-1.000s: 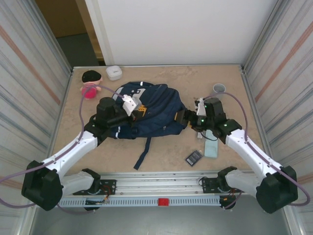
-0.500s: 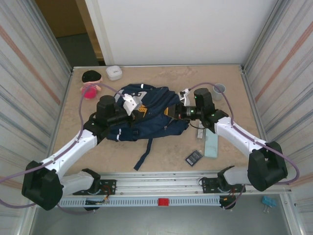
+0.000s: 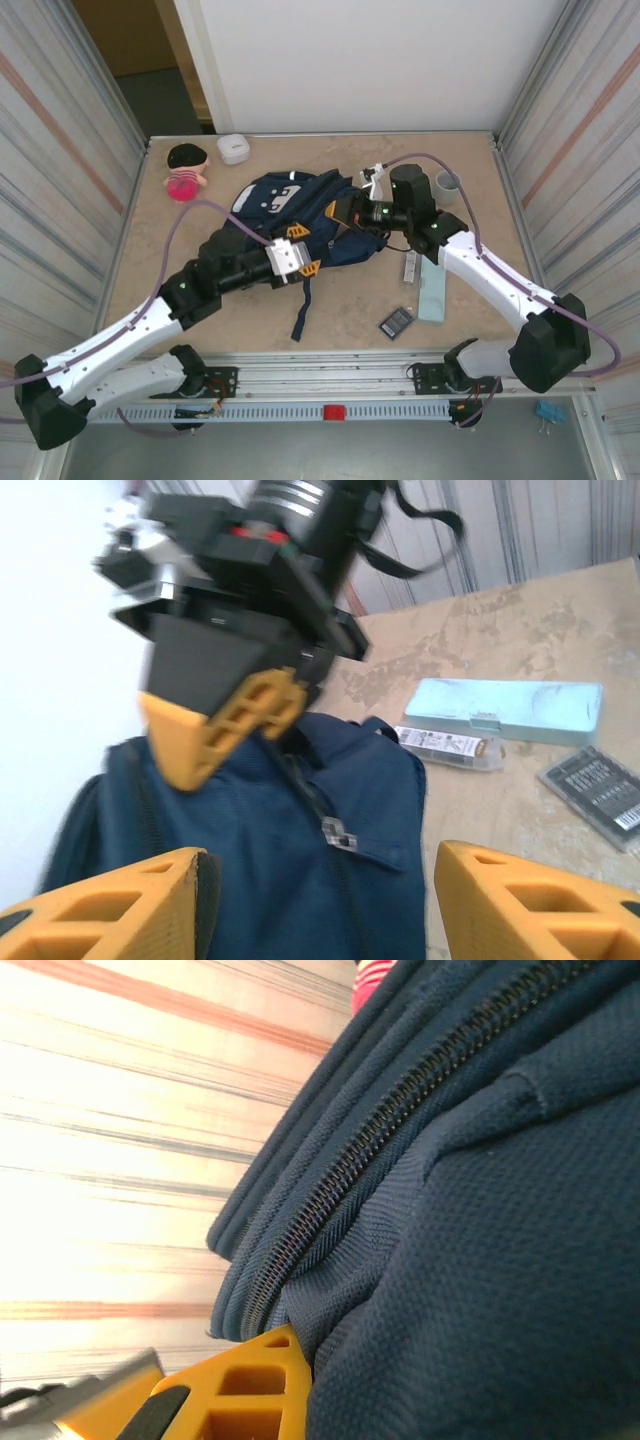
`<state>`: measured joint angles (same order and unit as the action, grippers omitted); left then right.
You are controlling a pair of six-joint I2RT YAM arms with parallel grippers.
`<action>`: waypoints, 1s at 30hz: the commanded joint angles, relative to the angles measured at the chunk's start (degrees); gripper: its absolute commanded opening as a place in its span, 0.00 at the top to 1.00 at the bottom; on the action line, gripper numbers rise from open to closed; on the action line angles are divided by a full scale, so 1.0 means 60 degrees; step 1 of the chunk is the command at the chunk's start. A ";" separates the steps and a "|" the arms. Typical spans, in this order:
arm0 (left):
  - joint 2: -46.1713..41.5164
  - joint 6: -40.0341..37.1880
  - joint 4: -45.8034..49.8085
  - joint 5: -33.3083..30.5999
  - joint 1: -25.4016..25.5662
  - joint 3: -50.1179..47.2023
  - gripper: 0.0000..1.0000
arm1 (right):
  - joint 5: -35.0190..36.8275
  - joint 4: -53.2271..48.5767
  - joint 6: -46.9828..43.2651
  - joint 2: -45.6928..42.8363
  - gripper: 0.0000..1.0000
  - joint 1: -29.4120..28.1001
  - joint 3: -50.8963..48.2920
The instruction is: Pack books, pencil case, and school supplies into a backpack
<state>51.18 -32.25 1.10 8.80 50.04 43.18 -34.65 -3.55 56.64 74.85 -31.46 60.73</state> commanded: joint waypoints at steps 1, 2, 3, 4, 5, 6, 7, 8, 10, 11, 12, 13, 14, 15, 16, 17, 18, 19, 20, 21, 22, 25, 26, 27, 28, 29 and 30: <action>-0.0029 -0.0819 0.0059 -0.1944 0.0621 -0.0493 0.40 | 0.0601 0.0270 0.0339 -0.0499 1.00 -0.0030 0.0622; 0.0060 -0.0793 -0.0023 -0.2146 0.0681 -0.0557 0.41 | 0.0634 0.0291 0.0398 -0.0516 1.00 -0.0044 0.0648; 0.0195 -0.0779 -0.0023 -0.2175 0.0683 -0.0545 0.42 | 0.0647 0.0321 0.0471 -0.0507 1.00 -0.0070 0.0687; 0.0405 -0.0777 -0.0045 -0.2276 0.0691 -0.0494 0.45 | 0.0649 0.0315 0.0531 -0.0507 1.00 -0.0099 0.0744; 0.0609 -0.0733 -0.0158 -0.2496 0.0683 -0.0469 0.48 | 0.0682 0.0319 0.0589 -0.0510 1.00 -0.0144 0.0811; 0.0787 -0.0720 -0.0295 -0.2638 0.0687 -0.0482 0.49 | 0.0694 0.0301 0.0607 -0.0531 1.00 -0.0174 0.0856; 0.0986 -0.0730 -0.0534 -0.2772 0.0683 -0.0508 0.50 | 0.0777 0.0245 0.0637 -0.0555 1.00 -0.0243 0.0928; 0.1172 -0.0779 -0.0776 -0.2883 0.0683 -0.0562 0.50 | 0.0849 0.0201 0.0673 -0.0588 1.00 -0.0277 0.0966; 0.1461 -0.0687 -0.1137 -0.3143 0.0683 -0.0633 0.50 | 0.1024 0.0150 0.0854 -0.0675 1.00 -0.0308 0.0996; 0.1584 -0.0640 -0.1329 -0.3231 0.0689 -0.0698 0.50 | 0.1094 0.0162 0.0967 -0.0723 1.00 -0.0308 0.0981; 0.1694 -0.0627 -0.1443 -0.3247 0.0680 -0.0754 0.51 | 0.1147 0.0158 0.1048 -0.0782 1.00 -0.0319 0.0981; 0.1785 -0.0587 -0.1509 -0.3307 0.0690 -0.0805 0.55 | 0.1209 0.0152 0.1112 -0.0843 1.00 -0.0337 0.0982; 0.1872 -0.0499 -0.1586 -0.3492 0.0683 -0.0877 0.63 | 0.1219 0.0166 0.1144 -0.0898 1.00 -0.0336 0.0992; 0.1910 -0.0429 -0.1689 -0.3655 0.0690 -0.0987 0.71 | 0.1224 0.0122 0.1139 -0.0940 1.00 -0.0337 0.1020; 0.1906 -0.0422 -0.1887 -0.3850 0.0683 -0.1149 0.84 | 0.1217 -0.0011 0.1082 -0.0970 1.00 -0.0315 0.1086; 0.1817 -0.0386 -0.2055 -0.3966 0.0649 -0.1327 0.95 | 0.1211 -0.0226 0.0928 -0.1019 1.00 -0.0295 0.1187; 0.1697 -0.0267 -0.2112 -0.3876 0.0562 -0.1444 1.00 | 0.1204 -0.0460 0.0695 -0.1065 1.00 -0.0254 0.1271; 0.1453 0.0009 -0.1979 -0.3385 0.0331 -0.1547 1.00 | 0.1177 -0.0797 0.0389 -0.1105 1.00 -0.0169 0.1371; 0.1141 0.0347 -0.1675 -0.2465 -0.0022 -0.1595 1.00 | 0.1105 -0.1144 0.0162 -0.1129 1.00 -0.0021 0.1425; 0.0872 0.0625 -0.1539 -0.1623 -0.0369 -0.1668 1.00 | 0.0907 -0.1307 0.0010 -0.1119 0.99 0.0111 0.1409; 0.0564 0.0912 -0.1492 -0.0890 -0.0695 -0.1798 1.00 | 0.0601 -0.1362 -0.0069 -0.1081 0.97 0.0283 0.1365; -0.0138 0.1080 -0.1118 0.0980 -0.1461 -0.1972 1.00 | -0.0121 -0.1267 -0.0596 -0.1006 0.70 0.0423 0.1134; -0.0275 0.1158 -0.0928 0.1407 -0.1656 -0.1937 1.00 | -0.0312 -0.1297 -0.0917 -0.0983 0.59 0.0424 0.1094; -0.0359 0.1216 -0.0798 0.1914 -0.1881 -0.1882 1.00 | -0.0534 -0.1361 -0.1359 -0.0974 0.49 0.0425 0.1005; -0.0467 0.1254 -0.0731 0.2391 -0.2060 -0.1866 1.00 | -0.0737 -0.1503 -0.1859 -0.0950 0.44 0.0420 0.0921; -0.0512 0.1270 -0.0715 0.2785 -0.2169 -0.1851 1.00 | -0.0767 -0.1641 -0.2276 -0.0918 0.42 0.0424 0.0857; -0.0531 0.1277 -0.0686 0.3086 -0.2254 -0.1821 1.00 | -0.0849 -0.1711 -0.2446 -0.0840 0.39 0.0450 0.0776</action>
<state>49.91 -27.00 -3.27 15.90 37.69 31.94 -35.79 -14.13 50.19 70.78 -28.93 64.62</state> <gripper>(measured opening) 0.051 0.593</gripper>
